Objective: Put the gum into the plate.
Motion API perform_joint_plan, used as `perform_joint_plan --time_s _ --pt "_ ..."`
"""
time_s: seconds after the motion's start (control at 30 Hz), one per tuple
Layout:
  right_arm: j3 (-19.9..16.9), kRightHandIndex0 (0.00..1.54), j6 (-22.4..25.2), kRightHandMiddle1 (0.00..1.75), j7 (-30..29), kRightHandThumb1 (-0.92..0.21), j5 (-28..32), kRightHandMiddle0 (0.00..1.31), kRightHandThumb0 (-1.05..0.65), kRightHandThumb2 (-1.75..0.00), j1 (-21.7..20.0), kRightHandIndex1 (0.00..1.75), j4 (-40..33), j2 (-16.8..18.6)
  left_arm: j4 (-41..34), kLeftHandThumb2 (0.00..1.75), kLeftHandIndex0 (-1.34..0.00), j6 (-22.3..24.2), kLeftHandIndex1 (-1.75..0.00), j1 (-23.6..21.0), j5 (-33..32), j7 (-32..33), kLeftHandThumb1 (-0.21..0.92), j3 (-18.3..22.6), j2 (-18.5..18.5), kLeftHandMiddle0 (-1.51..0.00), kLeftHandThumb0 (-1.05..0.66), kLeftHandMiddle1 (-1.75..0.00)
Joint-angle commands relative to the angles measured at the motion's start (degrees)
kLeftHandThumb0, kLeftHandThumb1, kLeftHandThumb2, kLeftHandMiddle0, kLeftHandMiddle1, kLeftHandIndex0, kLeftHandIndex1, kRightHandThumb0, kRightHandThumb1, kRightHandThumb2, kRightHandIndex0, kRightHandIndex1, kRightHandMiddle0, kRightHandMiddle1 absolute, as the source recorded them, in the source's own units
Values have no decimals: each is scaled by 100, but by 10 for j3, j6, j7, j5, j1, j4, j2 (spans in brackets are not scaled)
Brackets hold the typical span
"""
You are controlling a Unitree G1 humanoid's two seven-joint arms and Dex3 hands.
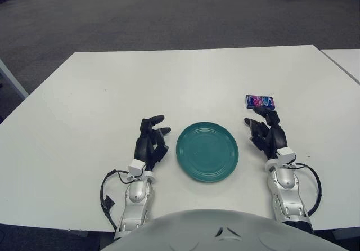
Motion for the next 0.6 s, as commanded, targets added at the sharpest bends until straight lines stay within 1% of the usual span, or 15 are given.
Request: perform_joint_plan --time_s 0.0,0.57 --pt "-5 45 46 108 2 -92 1 0 -62 -67 25 57 33 -2 19 88 -9 15 -125 -1 2 4 92 0 -10 -40 -73 -111" --pt "-7 47 51 108 2 -92 1 2 -61 -64 19 58 30 -1 35 88 -8 1 -125 -10 5 7 92 1 -9 -39 -74 -109"
